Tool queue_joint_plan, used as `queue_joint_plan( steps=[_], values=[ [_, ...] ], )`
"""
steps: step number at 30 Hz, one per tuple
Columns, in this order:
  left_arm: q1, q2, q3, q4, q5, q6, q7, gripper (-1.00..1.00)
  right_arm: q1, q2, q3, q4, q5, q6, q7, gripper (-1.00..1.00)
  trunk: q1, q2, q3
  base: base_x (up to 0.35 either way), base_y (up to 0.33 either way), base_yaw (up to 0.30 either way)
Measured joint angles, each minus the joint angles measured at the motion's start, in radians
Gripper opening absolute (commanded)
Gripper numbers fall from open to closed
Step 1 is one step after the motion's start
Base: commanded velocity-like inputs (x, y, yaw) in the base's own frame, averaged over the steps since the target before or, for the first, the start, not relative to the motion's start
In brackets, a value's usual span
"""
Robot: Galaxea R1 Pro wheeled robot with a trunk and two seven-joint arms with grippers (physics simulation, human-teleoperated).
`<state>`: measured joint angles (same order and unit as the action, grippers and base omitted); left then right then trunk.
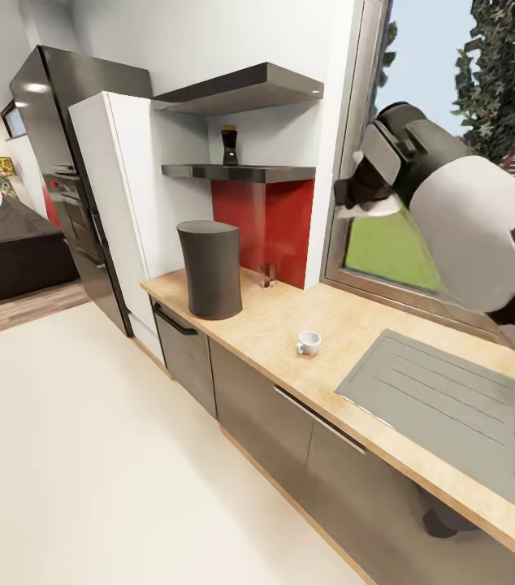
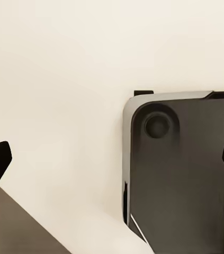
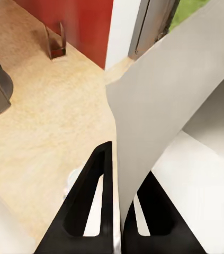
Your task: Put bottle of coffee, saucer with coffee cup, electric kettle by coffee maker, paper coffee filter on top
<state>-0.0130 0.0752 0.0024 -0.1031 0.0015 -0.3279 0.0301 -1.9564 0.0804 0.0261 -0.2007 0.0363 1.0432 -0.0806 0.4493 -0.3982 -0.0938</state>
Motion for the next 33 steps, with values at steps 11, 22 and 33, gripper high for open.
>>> queue_joint_plan(
  steps=[11,22,33],
  values=[
    [0.0,-0.002,0.0,0.001,0.0,0.001,0.007,1.0,-0.185,0.014,0.0,0.176,0.0,0.0,-0.009,-1.0,0.0,0.0,0.0,0.0,0.0,0.0],
    [0.0,-0.006,0.0,0.001,0.002,0.0,0.012,1.0,-0.189,0.094,0.001,0.181,-0.001,0.0,-0.001,-1.0,0.0,0.0,0.0,0.0,0.0,0.0],
    [0.0,-0.005,0.003,0.001,0.002,0.0,0.007,1.0,-0.189,0.094,0.005,0.179,0.001,0.0,-0.001,-1.0,0.0,0.0,0.0,0.0,0.0,0.0]
  ],
)
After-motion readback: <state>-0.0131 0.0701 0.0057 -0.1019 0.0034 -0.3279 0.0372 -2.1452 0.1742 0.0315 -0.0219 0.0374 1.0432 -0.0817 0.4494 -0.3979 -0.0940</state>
